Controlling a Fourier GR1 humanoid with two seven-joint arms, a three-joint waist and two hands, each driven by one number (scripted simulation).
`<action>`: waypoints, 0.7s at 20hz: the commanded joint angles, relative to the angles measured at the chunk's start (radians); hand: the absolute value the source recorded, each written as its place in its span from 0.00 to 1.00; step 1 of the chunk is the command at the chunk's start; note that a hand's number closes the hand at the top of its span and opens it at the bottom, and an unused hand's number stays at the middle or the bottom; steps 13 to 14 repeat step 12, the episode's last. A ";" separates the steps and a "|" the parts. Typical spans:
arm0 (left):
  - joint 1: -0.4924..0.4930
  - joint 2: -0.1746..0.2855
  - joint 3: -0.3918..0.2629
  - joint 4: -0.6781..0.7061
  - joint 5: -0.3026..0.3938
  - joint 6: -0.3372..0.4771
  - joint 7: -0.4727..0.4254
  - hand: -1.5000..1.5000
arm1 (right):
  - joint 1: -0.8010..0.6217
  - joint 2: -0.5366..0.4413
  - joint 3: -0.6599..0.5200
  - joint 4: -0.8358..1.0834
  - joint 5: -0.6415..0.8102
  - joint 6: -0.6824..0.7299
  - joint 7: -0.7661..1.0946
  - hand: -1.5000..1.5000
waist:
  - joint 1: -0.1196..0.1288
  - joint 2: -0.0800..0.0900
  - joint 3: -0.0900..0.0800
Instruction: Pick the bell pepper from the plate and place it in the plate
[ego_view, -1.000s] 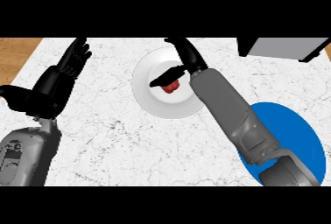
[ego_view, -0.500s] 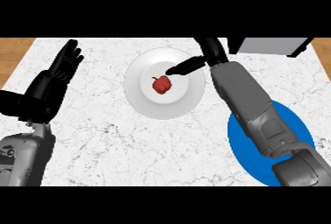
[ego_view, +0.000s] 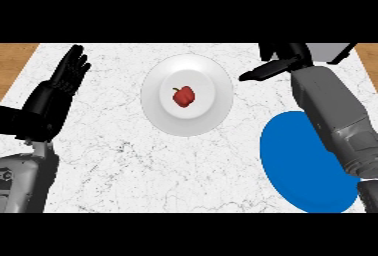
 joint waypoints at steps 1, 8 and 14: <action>0.028 -0.025 -0.027 -0.014 -0.040 0.027 -0.016 0.50 | 0.018 -0.088 0.007 0.021 0.023 0.087 -0.050 0.00 | -0.001 -0.001 0.000; 0.052 -0.011 -0.014 -0.093 0.008 -0.011 0.028 0.50 | 0.052 -0.141 -0.003 0.055 0.033 0.128 -0.120 0.00 | 0.018 -0.001 0.001; 0.044 -0.013 -0.024 -0.063 -0.006 -0.014 0.023 0.50 | 0.066 -0.170 0.009 0.053 0.060 0.080 -0.183 0.00 | 0.022 0.005 0.002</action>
